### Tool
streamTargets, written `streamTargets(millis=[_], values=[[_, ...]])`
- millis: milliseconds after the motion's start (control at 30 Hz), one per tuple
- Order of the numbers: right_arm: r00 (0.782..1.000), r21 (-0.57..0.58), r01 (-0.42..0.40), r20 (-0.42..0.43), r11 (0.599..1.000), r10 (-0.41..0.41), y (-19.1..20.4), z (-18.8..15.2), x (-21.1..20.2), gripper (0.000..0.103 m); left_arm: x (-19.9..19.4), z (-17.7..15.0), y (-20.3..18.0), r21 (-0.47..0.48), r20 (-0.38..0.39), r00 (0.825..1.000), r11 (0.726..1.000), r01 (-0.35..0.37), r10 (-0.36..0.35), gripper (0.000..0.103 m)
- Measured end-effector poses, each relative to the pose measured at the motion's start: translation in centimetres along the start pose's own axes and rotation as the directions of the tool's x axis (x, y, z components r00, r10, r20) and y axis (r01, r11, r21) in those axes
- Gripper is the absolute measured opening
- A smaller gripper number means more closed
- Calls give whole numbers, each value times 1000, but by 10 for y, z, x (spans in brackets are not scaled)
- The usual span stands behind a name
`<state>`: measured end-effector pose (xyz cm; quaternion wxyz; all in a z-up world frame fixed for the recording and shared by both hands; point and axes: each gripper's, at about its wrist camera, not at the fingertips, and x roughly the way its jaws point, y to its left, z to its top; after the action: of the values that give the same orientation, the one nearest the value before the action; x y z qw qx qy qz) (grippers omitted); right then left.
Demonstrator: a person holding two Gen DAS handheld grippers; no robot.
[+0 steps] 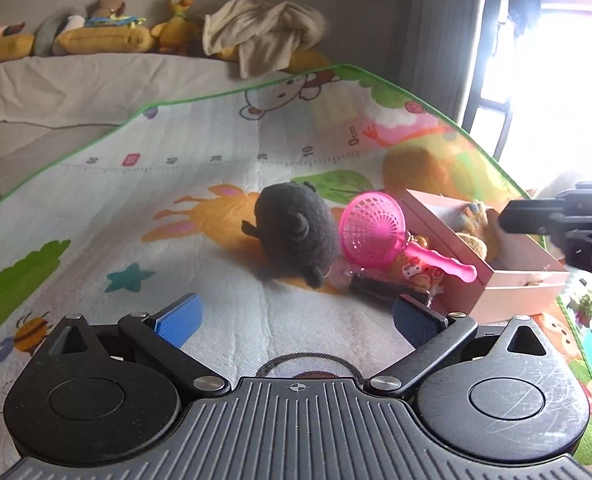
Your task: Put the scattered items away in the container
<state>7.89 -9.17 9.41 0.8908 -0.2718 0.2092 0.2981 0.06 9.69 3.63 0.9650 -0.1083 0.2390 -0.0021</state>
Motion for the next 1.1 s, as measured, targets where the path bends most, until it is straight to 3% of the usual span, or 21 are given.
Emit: streamTargets(millis=[100,167,233,333,400,433,500,533,600,633,733,767,933,1100], values=[[999,14,27,-40,1000,-26,6,5,39,32,0,2,-6,5,4,1000,1000,9,-9,103],[996,12,43,-73,999,-42,10,9,66,44,-1,2,-8,9,4,1000,1000,14,-14,103],[990,-2,56,-130,998,-56,15,11,92,44,0,1,-8,14,-3,1000,1000,17,-17,103],[984,-67,98,-141,993,-107,25,8,105,31,1,-1,-3,10,-11,1000,1000,16,-16,103],[990,-72,88,-106,994,-95,29,6,88,22,1,-3,3,-3,-13,1000,1000,10,-10,103],[991,-90,87,-89,992,-95,33,5,77,12,1,-3,7,-11,-12,1000,1000,5,-6,103],[997,-137,15,-76,991,-26,44,-1,46,12,0,-3,14,-28,-8,1000,1000,-9,9,103],[991,-127,-94,-102,987,81,47,-4,30,12,0,-3,18,-36,-6,1000,999,-18,17,103],[959,-99,-268,-120,958,256,50,-12,2,13,-1,-1,24,-56,3,999,998,-37,37,103],[953,-110,-292,-115,950,280,52,-17,-8,17,-2,-1,27,-69,9,999,997,-44,45,103],[970,-138,-240,-69,961,233,53,-30,-27,46,-7,2,33,-102,18,998,994,-50,52,103],[973,-115,-226,-66,967,219,48,-32,-28,49,-8,2,32,-102,18,998,993,-51,53,103],[986,-4,-145,-83,989,144,24,-40,-18,49,-9,3,21,-61,5,999,997,-38,38,103],[986,70,-130,-95,989,136,16,-51,-6,48,-5,3,13,-57,-10,1000,998,-26,25,103]])
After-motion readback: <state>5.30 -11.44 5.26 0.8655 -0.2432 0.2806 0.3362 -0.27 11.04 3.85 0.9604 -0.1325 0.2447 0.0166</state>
